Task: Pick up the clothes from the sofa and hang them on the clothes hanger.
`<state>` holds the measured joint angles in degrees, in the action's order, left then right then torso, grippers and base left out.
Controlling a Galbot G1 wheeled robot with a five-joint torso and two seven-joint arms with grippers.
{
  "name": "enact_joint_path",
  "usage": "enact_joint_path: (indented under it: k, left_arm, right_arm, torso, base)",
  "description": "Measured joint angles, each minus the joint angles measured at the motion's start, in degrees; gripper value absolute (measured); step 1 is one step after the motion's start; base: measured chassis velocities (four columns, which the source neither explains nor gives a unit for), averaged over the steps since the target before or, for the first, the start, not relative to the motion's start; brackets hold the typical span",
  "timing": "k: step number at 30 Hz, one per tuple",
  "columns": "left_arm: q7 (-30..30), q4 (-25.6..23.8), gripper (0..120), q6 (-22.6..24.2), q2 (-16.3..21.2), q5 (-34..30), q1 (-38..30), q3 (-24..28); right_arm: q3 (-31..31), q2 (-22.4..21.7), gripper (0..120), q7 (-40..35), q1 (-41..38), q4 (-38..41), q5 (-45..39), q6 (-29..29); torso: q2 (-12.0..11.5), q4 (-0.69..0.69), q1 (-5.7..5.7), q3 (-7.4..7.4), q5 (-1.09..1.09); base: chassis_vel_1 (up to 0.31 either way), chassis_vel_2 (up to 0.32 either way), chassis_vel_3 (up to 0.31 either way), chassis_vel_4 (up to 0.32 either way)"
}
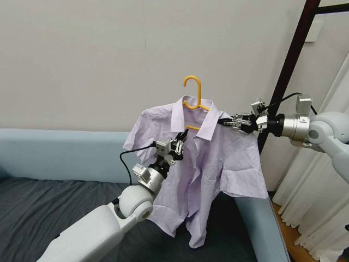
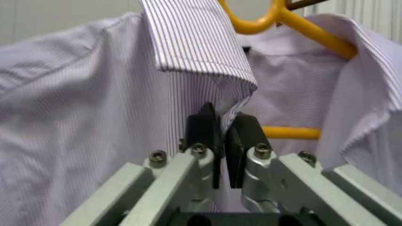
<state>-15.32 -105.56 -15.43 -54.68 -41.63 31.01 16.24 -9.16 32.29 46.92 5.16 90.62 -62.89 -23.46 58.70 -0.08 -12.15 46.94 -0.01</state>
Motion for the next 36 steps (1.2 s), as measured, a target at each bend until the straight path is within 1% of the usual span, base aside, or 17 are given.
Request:
enact_joint_path:
  k: [2,4,5,8,9,12,14,15,18,19,23,25,29,31,34,35,36]
  left_arm:
    - [-0.1,-1.2,22,-0.6,0.9,0.2,1.6,-1.0]
    - [-0.1,-1.8,25,-0.7,1.2,0.4,2.2,-1.4]
    - [0.0,-2.8,32,-0.9,1.7,0.4,3.1,-2.0]
    - [-0.1,-4.3,44,-0.9,3.1,0.3,4.6,-3.6]
    - [-0.1,-4.3,44,-0.9,3.1,0.3,4.6,-3.6]
    - [-0.3,-4.9,58,-0.9,4.3,0.2,6.0,-5.1]
    - [-0.4,-5.0,61,-0.9,4.4,0.2,6.3,-5.4]
    - [-0.8,-5.4,68,-1.1,5.0,0.2,7.7,-6.4]
    - [-1.2,-6.0,81,-1.2,5.5,0.2,10.7,-8.8]
    - [-1.2,-6.0,81,-1.2,5.5,0.2,10.7,-8.8]
    - [-1.4,-5.7,97,-2.3,5.3,0.6,14.2,-11.4]
    - [-1.5,-5.5,98,-2.5,5.2,0.9,14.9,-11.8]
    - [-2.0,-4.1,100,-3.6,3.9,2.4,17.6,-13.6]
    - [-2.1,-4.0,100,-3.8,3.7,2.6,17.9,-13.8]
    - [-2.7,-4.1,100,-4.0,3.0,3.6,19.4,-14.5]
    - [-2.7,-4.1,100,-4.0,3.0,3.6,19.4,-14.5]
    - [-2.8,-4.3,100,-4.0,2.9,3.7,19.7,-14.8]
  right_arm:
    - [-0.4,-1.1,8,-1.2,0.0,0.8,-0.7,-0.6]
    - [-0.5,-1.5,8,-1.8,0.0,1.1,-1.2,-0.8]
    - [-0.5,-2.0,8,-2.7,-0.1,1.5,-2.0,-1.1]
    - [-0.2,-3.4,8,-4.6,-0.5,2.2,-3.9,-1.7]
    - [-0.2,-3.4,8,-4.6,-0.5,2.2,-3.9,-1.7]
    - [0.7,-4.9,8,-5.7,-0.8,2.6,-5.8,-1.9]
    - [0.9,-5.2,8,-5.8,-0.8,2.6,-6.0,-2.0]
    - [1.6,-6.4,8,-6.6,-0.8,2.9,-6.7,-2.1]
    - [2.5,-9.8,8,-9.8,-0.7,4.5,-8.9,-3.1]
    - [2.5,-9.8,8,-9.8,-0.7,4.5,-8.9,-3.1]
    - [4.2,-15.5,8,-12.1,-0.1,6.6,-12.5,-4.2]
    - [4.7,-16.7,8,-13.2,0.0,7.1,-13.4,-4.5]
    - [8.0,-22.1,8,-23.7,0.5,10.5,-19.4,-6.1]
    - [8.4,-22.8,8,-25.5,0.4,11.0,-20.1,-6.4]
    - [10.3,-25.9,8,-35.3,0.2,12.7,-23.1,-8.1]
    - [10.3,-25.9,8,-35.3,0.2,12.7,-23.1,-8.1]
    - [10.8,-26.5,8,-40.1,0.1,13.6,-24.0,-8.9]
  torso:
    - [0.0,-0.01,0.0,0.0,0.0]
    - [0.0,-0.01,0.0,0.0,0.0]
    - [0.0,-0.01,0.0,0.0,0.0]
    - [0.0,0.0,0.0,0.0,0.0]
    - [0.0,0.0,0.0,0.0,0.0]
    - [0.0,-0.01,0.0,-0.01,0.0]
    - [0.0,-0.01,0.0,0.0,0.0]
    - [0.0,0.0,0.0,0.0,0.0]
    - [0.0,0.0,0.0,0.0,0.0]
    - [0.0,0.0,0.0,0.0,0.0]
    - [0.0,-0.01,0.0,-0.01,0.02]
    - [0.0,-0.02,0.01,-0.01,0.0]
    - [0.0,-0.01,0.0,-0.01,0.0]
    - [0.0,-0.01,0.01,-0.01,0.0]
    - [0.0,-0.02,0.01,-0.01,0.0]
    - [0.0,-0.02,0.01,-0.01,0.0]
    - [0.0,-0.02,0.01,-0.01,0.0]
  base:
    - [0.0,0.0,0.0,0.0]
    - [0.0,0.0,0.0,0.0]
    - [0.0,0.0,0.0,0.0]
    - [0.0,0.0,0.0,0.0]
    - [0.0,0.0,0.0,0.0]
    - [0.0,0.0,0.0,0.0]
    - [0.0,0.0,0.0,0.0]
    - [0.0,0.0,0.0,0.0]
    - [0.0,0.0,0.0,0.0]
    - [0.0,0.0,0.0,0.0]
    - [0.0,0.0,0.0,0.0]
    - [0.0,0.0,0.0,0.0]
    - [0.0,0.0,0.0,0.0]
    - [0.0,0.0,0.0,0.0]
    - [0.0,0.0,0.0,0.0]
    - [0.0,0.0,0.0,0.0]
    - [0.0,0.0,0.0,0.0]
